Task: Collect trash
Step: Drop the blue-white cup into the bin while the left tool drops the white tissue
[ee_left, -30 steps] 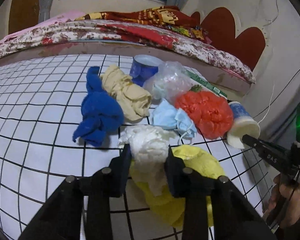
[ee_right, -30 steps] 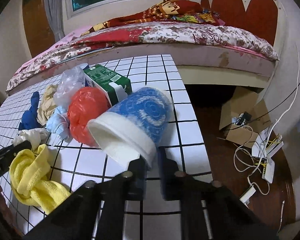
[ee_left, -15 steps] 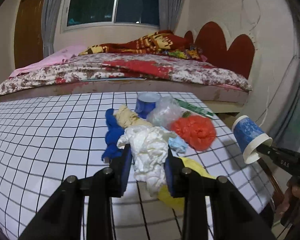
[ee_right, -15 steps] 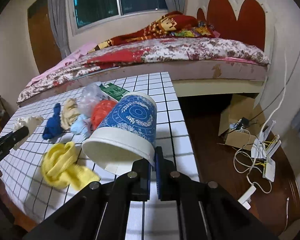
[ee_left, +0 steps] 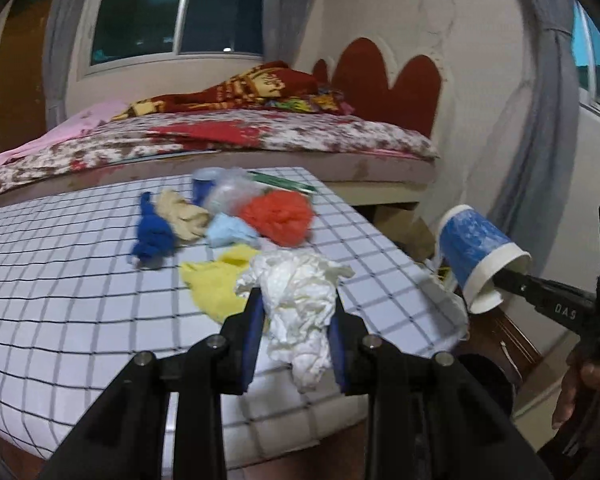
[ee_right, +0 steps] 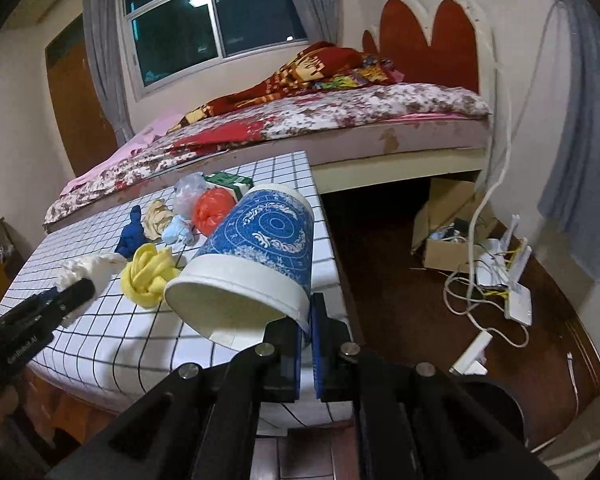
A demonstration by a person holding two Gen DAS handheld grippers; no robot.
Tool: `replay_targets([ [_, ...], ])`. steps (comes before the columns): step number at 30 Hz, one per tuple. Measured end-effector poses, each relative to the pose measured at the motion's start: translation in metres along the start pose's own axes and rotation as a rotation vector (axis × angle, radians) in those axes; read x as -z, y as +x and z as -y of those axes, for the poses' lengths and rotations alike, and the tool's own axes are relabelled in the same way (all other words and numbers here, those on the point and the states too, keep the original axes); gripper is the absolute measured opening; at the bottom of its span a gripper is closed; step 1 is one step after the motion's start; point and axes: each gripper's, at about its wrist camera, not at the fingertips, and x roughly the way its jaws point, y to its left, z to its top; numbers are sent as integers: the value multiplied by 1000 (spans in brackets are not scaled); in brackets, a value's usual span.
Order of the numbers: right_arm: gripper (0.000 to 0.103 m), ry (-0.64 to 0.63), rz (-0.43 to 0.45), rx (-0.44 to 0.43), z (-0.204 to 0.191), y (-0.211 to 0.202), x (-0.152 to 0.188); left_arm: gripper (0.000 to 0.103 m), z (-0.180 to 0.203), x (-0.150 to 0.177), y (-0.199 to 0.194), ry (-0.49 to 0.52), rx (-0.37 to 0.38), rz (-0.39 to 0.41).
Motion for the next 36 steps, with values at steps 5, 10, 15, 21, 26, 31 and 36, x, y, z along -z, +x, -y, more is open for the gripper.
replay_targets([
  [5,5,59,9,37,27,-27,17,31,34,9,-1,37,49,-4],
  [10,5,116,11,78,54,-48,34,31,66,13,0,71,92,-15],
  [15,5,171,11,120,82,-65,50,31,99,17,1,126,141,-25],
  [21,5,204,2,176,113,-83,67,31,134,27,9,173,203,-58],
  [26,5,227,-10,216,135,-95,81,31,163,38,16,207,256,-88],
  [31,5,243,-38,242,153,-100,93,31,190,50,24,251,329,-133],
  [36,5,239,-88,262,168,-96,108,31,219,69,39,296,395,-196],
])
